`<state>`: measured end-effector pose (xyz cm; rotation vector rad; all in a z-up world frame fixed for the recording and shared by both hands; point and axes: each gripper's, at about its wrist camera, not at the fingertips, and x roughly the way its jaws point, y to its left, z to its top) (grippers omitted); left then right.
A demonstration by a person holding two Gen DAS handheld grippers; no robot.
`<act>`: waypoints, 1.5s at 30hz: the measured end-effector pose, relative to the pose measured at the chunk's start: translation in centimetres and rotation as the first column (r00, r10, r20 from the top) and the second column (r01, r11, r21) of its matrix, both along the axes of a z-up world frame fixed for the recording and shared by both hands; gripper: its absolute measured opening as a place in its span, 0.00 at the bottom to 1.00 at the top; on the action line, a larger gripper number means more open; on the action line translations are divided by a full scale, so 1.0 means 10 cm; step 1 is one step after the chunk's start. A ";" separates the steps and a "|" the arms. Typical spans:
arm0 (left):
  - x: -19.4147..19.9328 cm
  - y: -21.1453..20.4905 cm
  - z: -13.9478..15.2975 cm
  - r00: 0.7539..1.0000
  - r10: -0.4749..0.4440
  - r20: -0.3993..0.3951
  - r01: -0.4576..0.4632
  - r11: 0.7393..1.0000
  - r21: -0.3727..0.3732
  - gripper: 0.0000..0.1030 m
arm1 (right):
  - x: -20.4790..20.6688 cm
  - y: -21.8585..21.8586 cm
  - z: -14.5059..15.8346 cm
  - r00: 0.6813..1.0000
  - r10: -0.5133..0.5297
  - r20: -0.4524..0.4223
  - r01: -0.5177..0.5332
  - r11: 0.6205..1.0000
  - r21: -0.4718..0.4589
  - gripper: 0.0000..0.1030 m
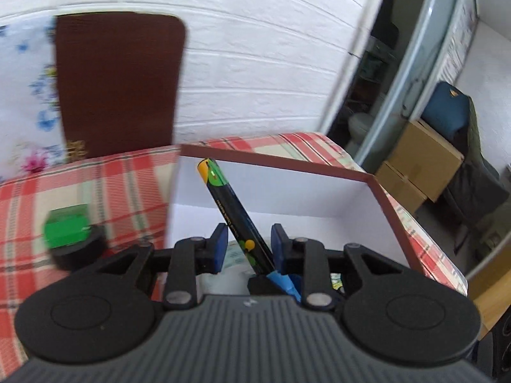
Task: Organize objects
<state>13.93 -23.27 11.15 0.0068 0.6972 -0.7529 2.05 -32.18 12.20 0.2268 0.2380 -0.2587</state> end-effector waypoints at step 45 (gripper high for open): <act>0.30 2.24 -0.61 0.858 0.512 -0.039 -0.504 0.855 0.123 0.44 | 1.78 0.92 -0.43 0.964 0.039 -0.264 -0.135 0.925 -0.356 0.77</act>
